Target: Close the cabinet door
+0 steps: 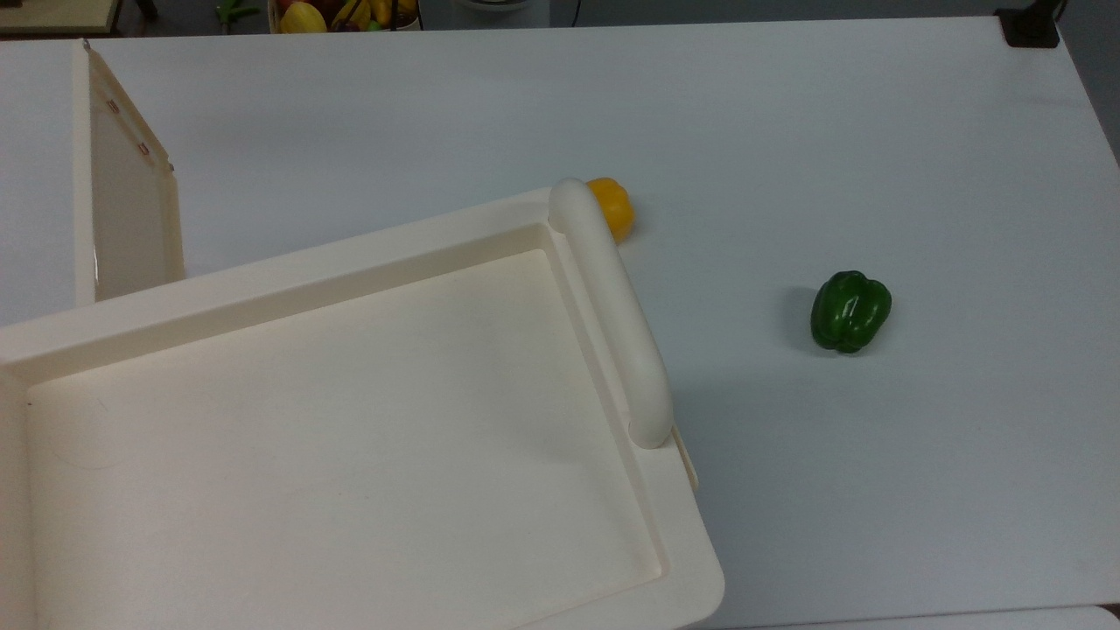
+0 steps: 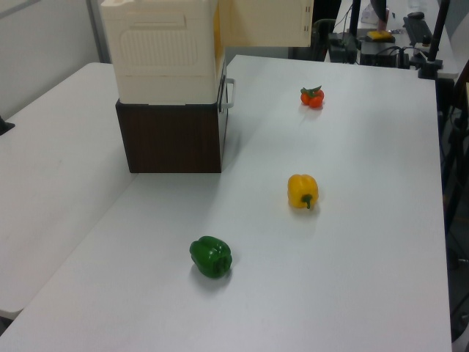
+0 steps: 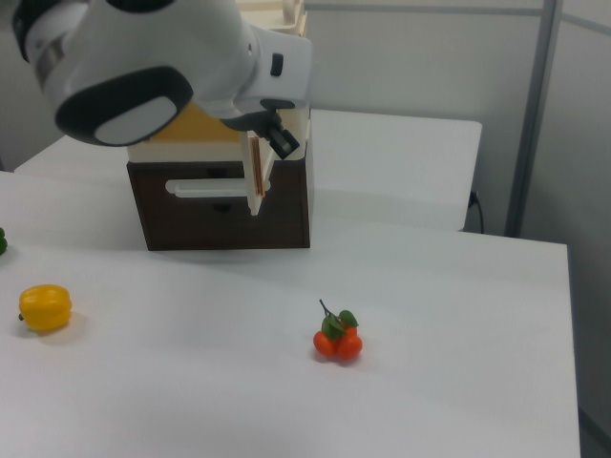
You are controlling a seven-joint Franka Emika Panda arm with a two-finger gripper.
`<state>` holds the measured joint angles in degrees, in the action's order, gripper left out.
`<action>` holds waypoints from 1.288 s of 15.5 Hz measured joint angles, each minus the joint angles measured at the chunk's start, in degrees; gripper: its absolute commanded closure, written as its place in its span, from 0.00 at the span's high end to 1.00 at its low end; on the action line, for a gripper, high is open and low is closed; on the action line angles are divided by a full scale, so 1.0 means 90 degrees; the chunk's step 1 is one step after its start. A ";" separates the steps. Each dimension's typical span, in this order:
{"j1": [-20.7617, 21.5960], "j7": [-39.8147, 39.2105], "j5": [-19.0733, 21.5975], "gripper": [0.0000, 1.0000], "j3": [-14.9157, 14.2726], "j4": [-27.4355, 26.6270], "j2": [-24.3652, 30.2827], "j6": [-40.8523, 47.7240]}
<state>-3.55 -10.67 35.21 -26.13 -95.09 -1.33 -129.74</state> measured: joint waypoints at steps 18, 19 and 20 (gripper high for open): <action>0.0136 0.0005 0.0307 0.00 0.1494 -0.0044 -0.0711 -0.0929; 0.0149 0.0005 0.0307 0.00 0.1606 -0.0044 -0.0712 -0.0929; 0.0166 0.0005 0.0307 0.00 0.1716 -0.0042 -0.0712 -0.0929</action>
<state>-2.06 -10.62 37.98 -10.69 -95.47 -7.73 -138.10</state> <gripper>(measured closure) 0.991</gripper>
